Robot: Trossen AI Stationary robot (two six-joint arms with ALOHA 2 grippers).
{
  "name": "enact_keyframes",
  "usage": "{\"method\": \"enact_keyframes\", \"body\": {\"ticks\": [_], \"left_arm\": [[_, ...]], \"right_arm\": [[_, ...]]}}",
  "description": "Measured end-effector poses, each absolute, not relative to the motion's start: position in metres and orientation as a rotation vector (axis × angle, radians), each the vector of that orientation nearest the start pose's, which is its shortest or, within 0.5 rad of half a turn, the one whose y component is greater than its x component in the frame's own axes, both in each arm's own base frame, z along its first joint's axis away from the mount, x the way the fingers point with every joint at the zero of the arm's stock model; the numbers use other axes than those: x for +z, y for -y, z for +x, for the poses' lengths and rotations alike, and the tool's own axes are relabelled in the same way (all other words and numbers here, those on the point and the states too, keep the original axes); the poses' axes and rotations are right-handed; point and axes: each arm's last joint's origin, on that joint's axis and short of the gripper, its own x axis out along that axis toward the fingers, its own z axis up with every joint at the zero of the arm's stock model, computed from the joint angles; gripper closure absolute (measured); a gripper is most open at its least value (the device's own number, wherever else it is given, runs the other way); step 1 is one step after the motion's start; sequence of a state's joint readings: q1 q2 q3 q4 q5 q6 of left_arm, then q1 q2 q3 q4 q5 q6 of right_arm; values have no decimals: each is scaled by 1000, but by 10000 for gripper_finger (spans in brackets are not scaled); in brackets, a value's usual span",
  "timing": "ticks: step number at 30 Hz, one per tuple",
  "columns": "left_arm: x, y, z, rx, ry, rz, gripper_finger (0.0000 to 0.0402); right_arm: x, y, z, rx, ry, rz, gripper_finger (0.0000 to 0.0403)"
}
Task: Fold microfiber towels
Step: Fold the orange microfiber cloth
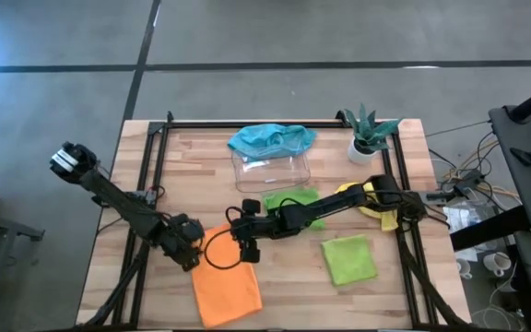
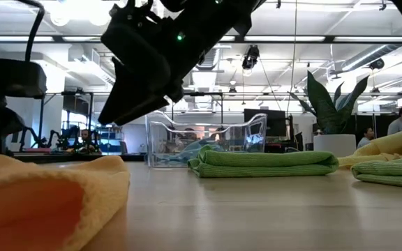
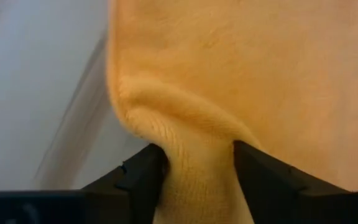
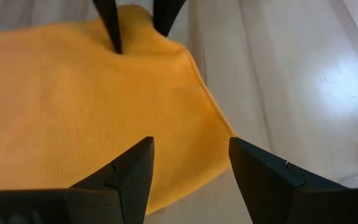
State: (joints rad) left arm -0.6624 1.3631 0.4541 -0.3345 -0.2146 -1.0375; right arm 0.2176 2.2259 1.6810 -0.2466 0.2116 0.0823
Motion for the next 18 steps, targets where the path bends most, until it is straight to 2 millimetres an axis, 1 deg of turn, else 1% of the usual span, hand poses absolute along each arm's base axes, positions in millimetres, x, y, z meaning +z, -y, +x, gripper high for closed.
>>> {"method": "enact_keyframes", "body": {"ticks": [3, 6, 8, 10, 11, 13, 15, 18], "left_arm": [[110, 118, 161, 237, -1189, -357, 262], [108, 119, 163, 249, -1197, -344, 315], [110, 119, 163, 250, -1192, -345, 353], [114, 119, 163, 242, -1178, -356, 386], [115, 119, 163, 236, -1174, -363, 393], [120, 119, 163, 219, -1161, -376, 392], [122, 119, 163, 202, -1155, -366, 392], [126, 118, 162, 176, -1145, -340, 392]], "right_arm": [[167, -101, 478, -11, -778, -127, 197], [165, -101, 480, -7, -768, -145, 197], [160, -97, 482, -17, -767, -179, 197], [158, -92, 488, -21, -724, -191, 197], [157, -89, 489, -22, -730, -198, 197], [160, -84, 497, -34, -711, -191, 197], [165, -80, 502, -39, -743, -194, 197], [169, -75, 515, -21, -776, -208, 197]]}}
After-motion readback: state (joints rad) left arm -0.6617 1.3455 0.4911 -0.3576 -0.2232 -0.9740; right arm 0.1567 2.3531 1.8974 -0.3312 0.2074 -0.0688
